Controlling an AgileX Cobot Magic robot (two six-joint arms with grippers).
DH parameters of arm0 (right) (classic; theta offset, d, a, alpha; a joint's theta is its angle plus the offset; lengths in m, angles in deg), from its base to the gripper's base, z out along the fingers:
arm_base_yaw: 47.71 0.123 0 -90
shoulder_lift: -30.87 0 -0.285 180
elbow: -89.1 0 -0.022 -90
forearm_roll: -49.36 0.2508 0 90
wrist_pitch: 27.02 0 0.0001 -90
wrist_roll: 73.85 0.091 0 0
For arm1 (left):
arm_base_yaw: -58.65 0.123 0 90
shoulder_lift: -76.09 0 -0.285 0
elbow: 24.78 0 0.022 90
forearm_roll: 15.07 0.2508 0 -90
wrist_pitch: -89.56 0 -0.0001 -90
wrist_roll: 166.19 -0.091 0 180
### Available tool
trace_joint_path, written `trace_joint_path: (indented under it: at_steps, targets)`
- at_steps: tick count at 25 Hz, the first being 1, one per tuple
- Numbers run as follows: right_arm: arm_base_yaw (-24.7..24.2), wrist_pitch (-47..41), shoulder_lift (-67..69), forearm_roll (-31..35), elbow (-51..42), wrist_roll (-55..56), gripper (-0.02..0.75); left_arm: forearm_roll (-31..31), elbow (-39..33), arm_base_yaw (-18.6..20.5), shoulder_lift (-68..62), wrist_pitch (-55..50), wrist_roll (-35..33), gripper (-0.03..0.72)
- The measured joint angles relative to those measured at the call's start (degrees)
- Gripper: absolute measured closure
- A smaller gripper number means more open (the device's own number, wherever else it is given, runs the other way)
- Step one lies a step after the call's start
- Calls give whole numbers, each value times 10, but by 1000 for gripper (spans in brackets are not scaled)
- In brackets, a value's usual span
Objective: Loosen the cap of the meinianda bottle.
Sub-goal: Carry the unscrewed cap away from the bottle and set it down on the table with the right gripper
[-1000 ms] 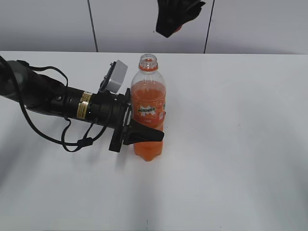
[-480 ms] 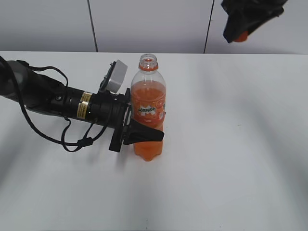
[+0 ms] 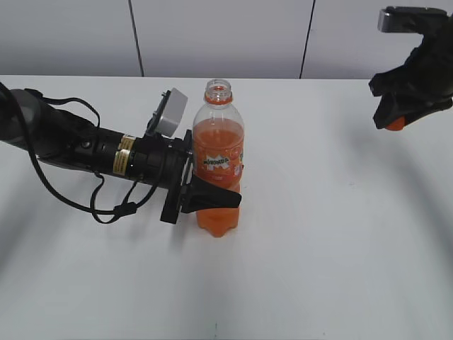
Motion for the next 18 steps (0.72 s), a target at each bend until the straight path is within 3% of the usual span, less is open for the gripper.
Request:
trace_joint_path:
  at_steps: [9,18]
  targets:
    - [-24,186,0,28,-149,12,465,-10,0,0,0,-1,2,276]
    - [-24,231,42,31,-181,12,465,-15,-1,0,0,-3,2,276]
